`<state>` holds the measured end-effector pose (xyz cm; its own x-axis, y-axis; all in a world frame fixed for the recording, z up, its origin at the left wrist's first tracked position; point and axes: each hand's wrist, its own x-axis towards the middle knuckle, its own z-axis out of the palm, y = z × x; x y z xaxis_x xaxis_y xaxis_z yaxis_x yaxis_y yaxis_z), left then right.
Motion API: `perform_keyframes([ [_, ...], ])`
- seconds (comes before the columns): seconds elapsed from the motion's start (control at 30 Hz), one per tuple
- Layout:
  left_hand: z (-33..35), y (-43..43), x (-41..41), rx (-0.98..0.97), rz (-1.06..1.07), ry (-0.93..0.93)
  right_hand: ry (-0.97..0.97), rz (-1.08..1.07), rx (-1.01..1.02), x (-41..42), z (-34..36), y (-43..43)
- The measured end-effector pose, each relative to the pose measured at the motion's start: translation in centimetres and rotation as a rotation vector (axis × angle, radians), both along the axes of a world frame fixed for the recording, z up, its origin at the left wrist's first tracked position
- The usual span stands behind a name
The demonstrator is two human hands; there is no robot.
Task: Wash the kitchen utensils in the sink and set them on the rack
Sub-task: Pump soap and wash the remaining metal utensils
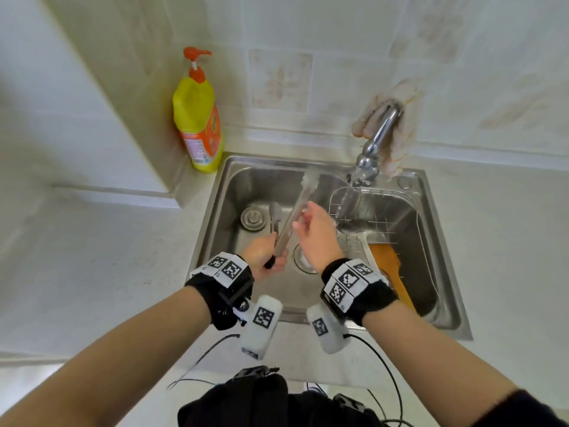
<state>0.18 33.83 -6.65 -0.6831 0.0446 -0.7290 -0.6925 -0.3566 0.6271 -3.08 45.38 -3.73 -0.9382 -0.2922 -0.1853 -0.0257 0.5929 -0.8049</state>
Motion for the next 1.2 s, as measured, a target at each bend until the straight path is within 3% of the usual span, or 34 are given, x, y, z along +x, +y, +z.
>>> perform_keyframes([
  [0.07,0.4,-0.3,-0.1,0.031,-0.003,-0.012,0.307,0.245,0.282,1.5,0.2,0.6],
  [0.17,1.2,-0.6,0.0,0.030,-0.109,0.019,0.549,0.650,0.516,3.2,-0.8,1.6],
  [0.2,1.5,-0.6,-0.1,0.028,-0.149,0.003,0.569,0.663,0.591,2.2,-0.9,2.1],
  [0.33,2.0,-0.4,-0.1,0.032,-0.251,-0.080,0.485,0.387,0.776,-1.8,-0.9,4.1],
  [0.47,1.9,-0.3,0.7,0.062,-0.278,-0.114,0.670,0.728,0.658,3.9,-2.3,2.8],
  [0.53,2.2,-0.3,0.4,0.071,-0.322,-0.129,0.589,0.585,0.647,1.9,-2.0,3.6],
  [0.63,2.6,-0.1,-0.3,0.059,-0.392,-0.125,0.525,0.351,0.787,-1.2,-0.7,4.7],
  [0.77,2.3,-0.2,0.1,0.089,-0.361,-0.121,0.702,0.708,0.644,3.8,-1.3,2.6],
  [0.83,2.6,-0.2,0.2,0.108,-0.373,-0.136,0.653,0.617,0.644,2.0,-1.2,3.7],
  [0.93,3.2,0.2,-0.3,0.112,-0.426,-0.141,0.614,0.346,0.874,-1.0,-0.5,5.3],
  [1.07,3.0,0.2,-0.3,0.137,-0.420,-0.118,0.627,0.639,0.585,3.8,-0.4,3.3],
  [1.13,3.1,-0.2,-0.3,0.113,-0.455,-0.124,0.612,0.520,0.566,2.3,0.1,4.3],
  [1.2,3.3,-0.4,-0.4,0.082,-0.503,-0.132,0.514,0.242,0.689,-1.3,-0.3,6.1],
])
